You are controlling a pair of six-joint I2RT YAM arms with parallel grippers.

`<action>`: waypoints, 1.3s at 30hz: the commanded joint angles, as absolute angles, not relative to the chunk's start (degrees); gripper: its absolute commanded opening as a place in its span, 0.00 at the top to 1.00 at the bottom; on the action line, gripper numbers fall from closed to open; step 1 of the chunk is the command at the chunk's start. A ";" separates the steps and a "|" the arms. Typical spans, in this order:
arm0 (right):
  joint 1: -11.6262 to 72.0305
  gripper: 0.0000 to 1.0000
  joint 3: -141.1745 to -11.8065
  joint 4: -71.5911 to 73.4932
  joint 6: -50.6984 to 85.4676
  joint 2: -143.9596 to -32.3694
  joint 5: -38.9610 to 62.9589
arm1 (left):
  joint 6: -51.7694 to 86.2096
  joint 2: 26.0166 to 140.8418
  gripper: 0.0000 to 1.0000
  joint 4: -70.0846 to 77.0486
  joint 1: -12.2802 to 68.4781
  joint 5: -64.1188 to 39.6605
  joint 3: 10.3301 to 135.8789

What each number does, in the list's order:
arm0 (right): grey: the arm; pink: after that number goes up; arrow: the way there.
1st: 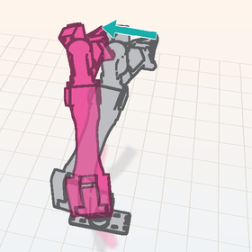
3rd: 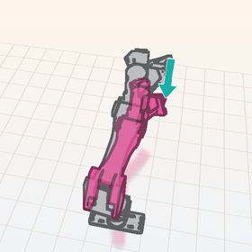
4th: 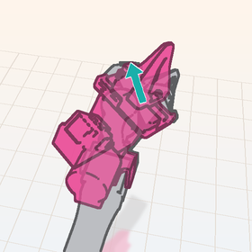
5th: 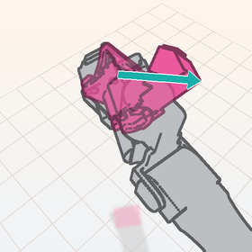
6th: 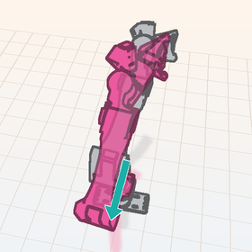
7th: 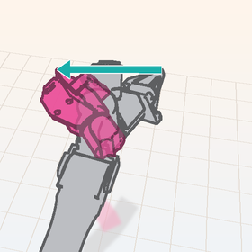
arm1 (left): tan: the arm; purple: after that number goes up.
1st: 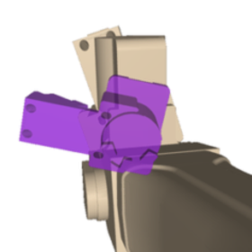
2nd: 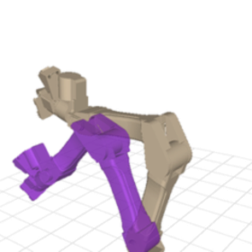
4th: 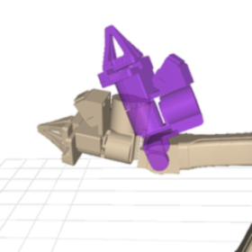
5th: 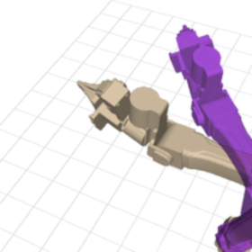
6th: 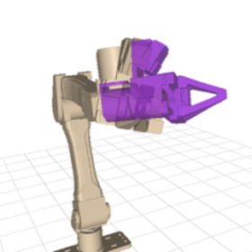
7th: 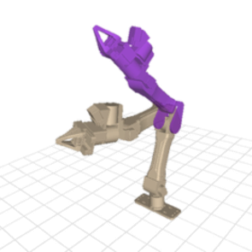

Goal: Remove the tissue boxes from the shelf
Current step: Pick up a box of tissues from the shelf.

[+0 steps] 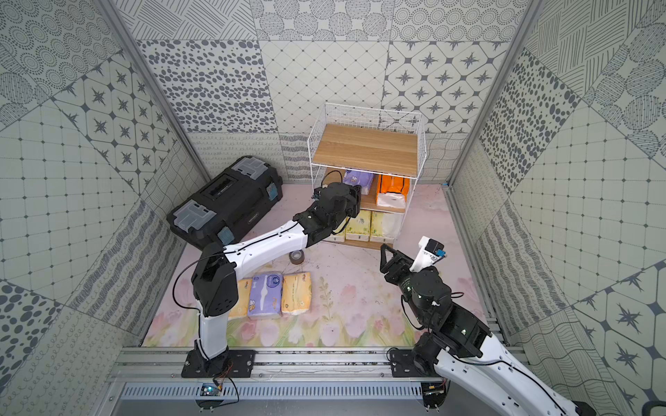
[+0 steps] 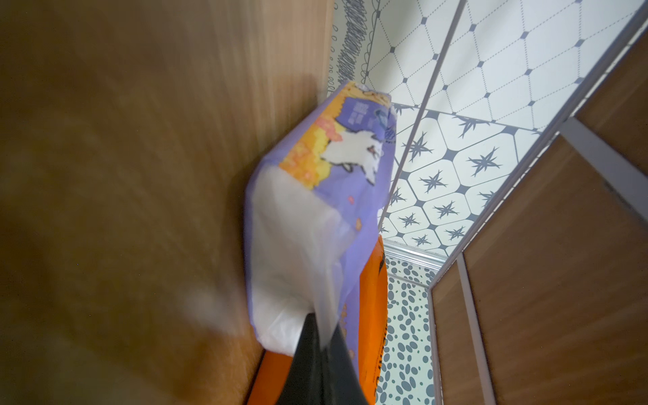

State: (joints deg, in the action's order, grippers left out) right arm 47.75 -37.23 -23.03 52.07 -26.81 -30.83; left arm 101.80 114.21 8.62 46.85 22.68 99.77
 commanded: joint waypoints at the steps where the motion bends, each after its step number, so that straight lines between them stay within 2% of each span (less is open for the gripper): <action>1: 47.46 0.38 -36.91 -22.16 51.68 -26.17 -30.06 | 98.66 112.38 1.00 14.67 47.18 24.53 97.56; 10: 47.38 0.36 -37.52 -20.73 52.80 -27.03 -28.49 | 99.42 106.54 1.00 21.97 48.13 22.51 88.34; 18: 46.47 0.29 -38.77 -16.48 55.15 -31.88 -24.30 | 100.57 101.09 1.00 25.11 49.04 22.37 80.13; 28: 37.14 0.21 -40.07 -3.70 62.54 -41.71 -9.23 | 102.89 97.04 1.00 29.08 49.99 20.49 72.59; 39: 31.79 0.08 -42.44 9.44 66.62 -51.28 -3.92 | 103.84 92.84 1.00 30.22 50.84 18.65 66.60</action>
